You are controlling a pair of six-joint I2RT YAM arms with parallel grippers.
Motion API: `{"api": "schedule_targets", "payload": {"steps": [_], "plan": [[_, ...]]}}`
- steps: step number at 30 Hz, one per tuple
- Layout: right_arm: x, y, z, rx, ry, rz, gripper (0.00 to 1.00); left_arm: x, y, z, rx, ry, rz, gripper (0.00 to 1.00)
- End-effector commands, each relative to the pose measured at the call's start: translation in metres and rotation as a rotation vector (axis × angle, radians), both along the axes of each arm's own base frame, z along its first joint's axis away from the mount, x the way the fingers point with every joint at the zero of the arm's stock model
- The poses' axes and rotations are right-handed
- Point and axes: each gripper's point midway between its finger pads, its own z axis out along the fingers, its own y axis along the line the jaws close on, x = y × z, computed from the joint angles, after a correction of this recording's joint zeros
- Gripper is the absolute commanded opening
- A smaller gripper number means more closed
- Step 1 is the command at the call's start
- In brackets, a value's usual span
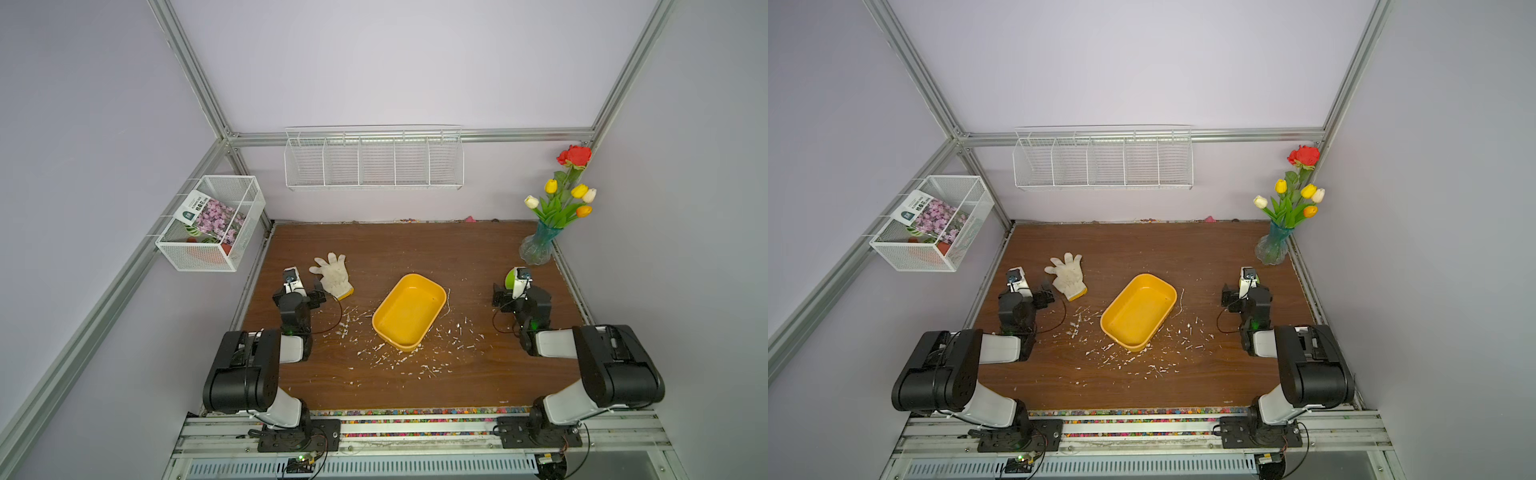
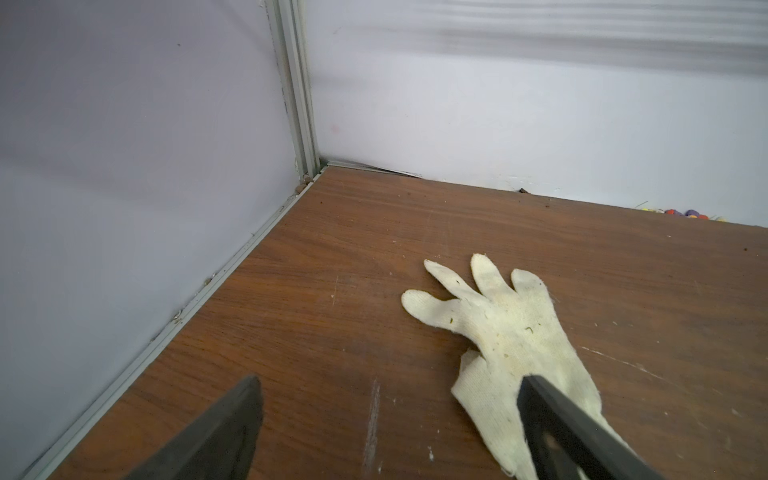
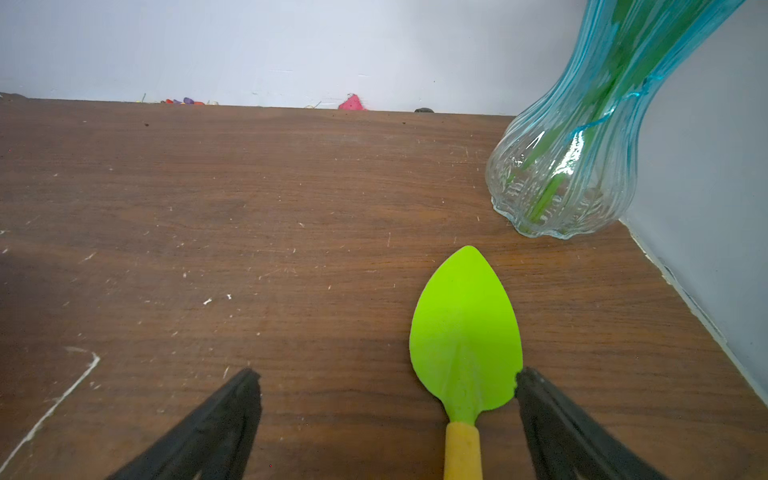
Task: Take out the screws from the storage box
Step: Reset both arms
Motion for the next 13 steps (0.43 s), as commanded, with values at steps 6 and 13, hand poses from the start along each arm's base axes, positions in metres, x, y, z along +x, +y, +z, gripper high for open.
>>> {"api": "schedule_targets", "payload": {"steps": [6,13], "plan": [[0.0030,-0.0010,0.0036,0.000,-0.021,-0.012,0.99,-0.0004,-0.0008,0.0008,-0.012,-0.011,-0.008,1.00],[0.0028,-0.0011,0.0043,0.000,-0.023,-0.012,0.99,-0.0005,-0.0007,0.0007,-0.011,-0.011,-0.008,1.00]]}}
